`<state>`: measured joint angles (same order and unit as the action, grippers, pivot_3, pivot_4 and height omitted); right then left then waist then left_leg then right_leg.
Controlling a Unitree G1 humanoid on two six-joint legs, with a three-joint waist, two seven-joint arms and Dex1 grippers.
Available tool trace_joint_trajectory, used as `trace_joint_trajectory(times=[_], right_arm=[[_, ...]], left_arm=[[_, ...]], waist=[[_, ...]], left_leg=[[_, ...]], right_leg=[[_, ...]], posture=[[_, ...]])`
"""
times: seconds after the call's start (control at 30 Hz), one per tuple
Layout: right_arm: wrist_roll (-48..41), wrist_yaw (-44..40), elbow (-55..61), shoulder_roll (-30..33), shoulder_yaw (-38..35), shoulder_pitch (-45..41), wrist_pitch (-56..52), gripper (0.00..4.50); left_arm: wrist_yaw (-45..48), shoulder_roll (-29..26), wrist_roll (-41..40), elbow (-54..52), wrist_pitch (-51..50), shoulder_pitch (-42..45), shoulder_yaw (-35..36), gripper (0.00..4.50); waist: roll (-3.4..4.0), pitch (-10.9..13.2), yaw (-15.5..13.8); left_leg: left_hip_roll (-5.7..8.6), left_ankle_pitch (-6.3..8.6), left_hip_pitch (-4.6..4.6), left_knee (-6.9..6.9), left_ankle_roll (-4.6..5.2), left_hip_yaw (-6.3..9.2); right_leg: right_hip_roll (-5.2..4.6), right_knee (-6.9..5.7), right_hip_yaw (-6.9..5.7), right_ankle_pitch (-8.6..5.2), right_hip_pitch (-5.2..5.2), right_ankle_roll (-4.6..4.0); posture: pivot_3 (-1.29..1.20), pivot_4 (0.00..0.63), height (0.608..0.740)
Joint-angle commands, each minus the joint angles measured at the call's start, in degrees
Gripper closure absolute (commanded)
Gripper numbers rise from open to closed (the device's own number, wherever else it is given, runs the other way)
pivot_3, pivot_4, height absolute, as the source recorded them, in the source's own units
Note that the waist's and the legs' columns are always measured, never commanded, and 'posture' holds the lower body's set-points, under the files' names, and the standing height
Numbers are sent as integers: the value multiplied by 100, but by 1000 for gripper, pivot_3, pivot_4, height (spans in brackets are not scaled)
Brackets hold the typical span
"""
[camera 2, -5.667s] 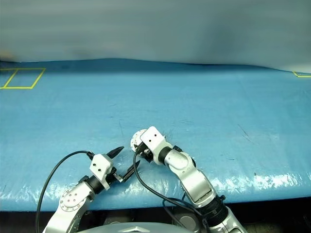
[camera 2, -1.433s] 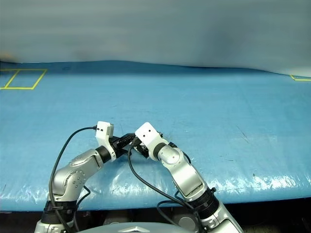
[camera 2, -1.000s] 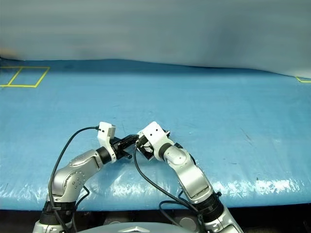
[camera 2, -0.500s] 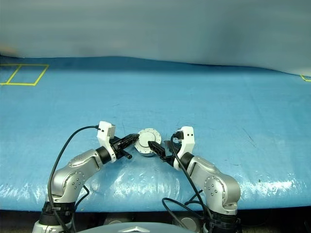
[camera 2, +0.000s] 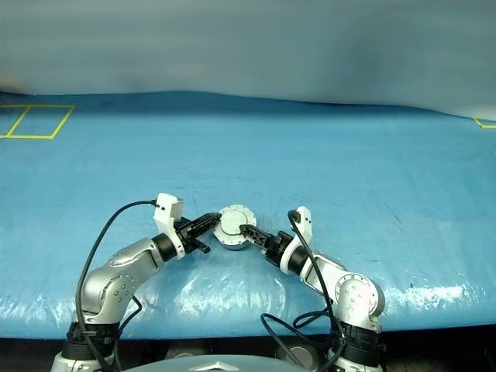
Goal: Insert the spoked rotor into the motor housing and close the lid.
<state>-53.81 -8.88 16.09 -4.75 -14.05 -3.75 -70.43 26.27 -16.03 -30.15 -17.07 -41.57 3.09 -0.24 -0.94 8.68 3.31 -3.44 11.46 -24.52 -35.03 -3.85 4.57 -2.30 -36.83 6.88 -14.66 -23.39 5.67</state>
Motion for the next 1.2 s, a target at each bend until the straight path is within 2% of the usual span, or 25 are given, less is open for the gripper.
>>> trace_joint_trajectory(times=[0.03, 0.1, 0.23, 0.37, 0.63, 0.7, 0.73, 0.8, 0.93, 1.13, 1.17, 1.2], right_arm=[[-456, 282, -316, -826, 69, -54, 57, 452], [-663, 395, -416, -733, 108, -31, 71, 968], [-1054, 562, -523, -573, 146, 40, 111, 2321], [-1270, 723, -541, -409, 221, 111, 148, 3292], [-1411, 896, -536, -237, 408, 187, 179, 3354], [-1439, 917, -531, -218, 446, 203, 198, 3354], [-1457, 924, -525, -212, 458, 214, 207, 3354], [-1514, 947, -511, -212, 468, 229, 231, 3354], [-1731, 1021, -446, -243, 449, 213, 327, 3354], [-2224, 1224, -371, -350, 399, -106, 654, 3354], [-2317, 1277, -361, -368, 386, -187, 730, 3354], [-2368, 1315, -346, -358, 392, -317, 800, 3354]], left_arm=[[-4, 6, 32, -24, -30, -88, -111, 4500], [-10, 9, 35, -31, -28, -103, -108, 4500], [-15, 4, 31, -40, -25, -131, -100, 4500], [-20, 8, 34, -49, -20, -161, -102, 4500], [-20, 30, 19, -50, 12, -129, -83, 4500], [-73, 136, -143, -43, 9, -93, 112, 4500], [-156, 214, -214, -57, 21, -74, 243, 4123], [-316, 377, -344, -102, 57, -49, 502, 3653], [-776, 768, -738, -246, 78, -50, 1122, 2288], [-1121, 1365, -2044, -652, 108, -401, 1903, 262], [-1173, 1448, -2273, -717, 85, -479, 1974, 3], [-1297, 1602, -2581, -761, 91, -586, 2068, 0]], waist=[[0, 0, 12], [1, 0, 16], [6, 2, 30], [8, 1, 30], [10, 1, 51], [10, 1, 54], [10, 1, 55], [12, 3, 69], [11, 4, 86], [11, 7, 98], [12, 9, 103], [14, 12, 105]], left_leg=[[0, 0, 0, -1, 0, 1], [0, 0, -1, -1, 1, 1], [0, -1, -2, -1, 1, 2], [0, -1, -4, -2, 2, 5], [-1, -3, -3, -3, 5, 5], [-1, -3, -3, -3, 5, 5], [-1, -3, -3, -3, 5, 5], [-2, -4, -3, -3, 6, 5], [-4, -4, -6, -4, 6, 6], [-7, -3, -15, -1, 6, 13], [-7, -4, -17, -3, 6, 16], [-7, -4, -18, -5, 6, 16]], right_leg=[[0, -1, 0, 0, 1, 0], [0, 0, 0, 1, 1, 1], [1, -2, 0, 1, 1, 1], [3, -3, 0, 1, 0, 1], [4, -6, 0, 2, 0, 2], [5, -6, 0, 2, 0, 2], [5, -7, 1, 2, 0, 2], [5, -8, 1, 3, -1, 2], [8, -8, 1, 4, -3, 2], [15, -9, 1, 6, -6, -3], [16, -9, 1, 6, -6, -3], [16, -8, 1, 7, -7, -2]], posture=[[0, 150, 740], [0, 150, 740], [0, 150, 740], [0, 150, 740], [0, 150, 740], [0, 150, 740], [0, 150, 740], [0, 150, 740], [0, 150, 740], [0, 150, 740], [0, 150, 740], [0, 150, 740]])
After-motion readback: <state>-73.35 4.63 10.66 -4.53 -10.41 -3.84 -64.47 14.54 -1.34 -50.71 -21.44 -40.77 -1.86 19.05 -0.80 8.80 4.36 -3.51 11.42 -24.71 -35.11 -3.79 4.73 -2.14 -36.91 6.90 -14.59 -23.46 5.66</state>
